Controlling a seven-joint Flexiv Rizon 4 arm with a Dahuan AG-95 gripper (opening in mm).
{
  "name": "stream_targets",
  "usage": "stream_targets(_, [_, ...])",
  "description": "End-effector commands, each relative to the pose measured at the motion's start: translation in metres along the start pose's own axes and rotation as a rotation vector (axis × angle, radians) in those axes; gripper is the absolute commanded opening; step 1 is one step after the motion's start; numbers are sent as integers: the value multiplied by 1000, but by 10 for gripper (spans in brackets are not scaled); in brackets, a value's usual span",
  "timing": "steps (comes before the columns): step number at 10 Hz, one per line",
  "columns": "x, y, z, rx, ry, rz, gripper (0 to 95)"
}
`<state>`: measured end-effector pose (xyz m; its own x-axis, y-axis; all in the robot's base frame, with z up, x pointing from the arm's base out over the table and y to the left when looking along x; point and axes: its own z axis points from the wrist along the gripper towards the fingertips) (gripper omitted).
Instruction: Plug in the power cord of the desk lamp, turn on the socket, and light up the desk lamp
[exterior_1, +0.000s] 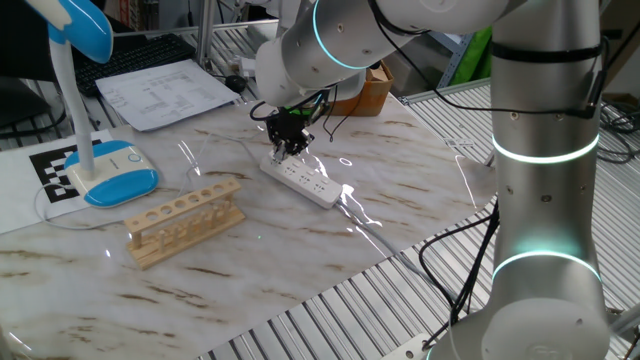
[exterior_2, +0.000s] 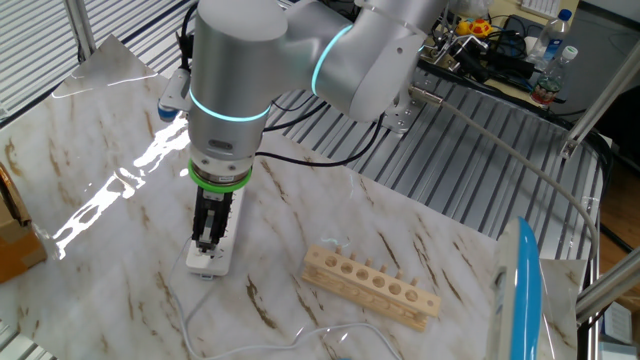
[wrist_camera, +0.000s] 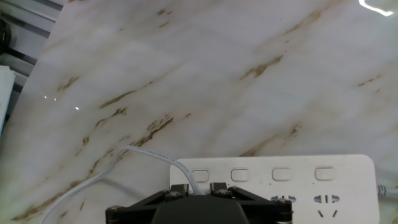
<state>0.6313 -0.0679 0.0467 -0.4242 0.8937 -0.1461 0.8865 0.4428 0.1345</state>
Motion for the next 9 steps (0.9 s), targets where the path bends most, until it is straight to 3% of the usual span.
stream_targets(1, [35, 18, -16, 121, 120, 38, 0])
stream_targets(3, [32, 21, -34, 139, 152, 9, 0])
stream_targets(4, [32, 21, -34, 137, 159, -4, 0])
stream_targets(9, [30, 24, -38, 138, 138, -33, 0])
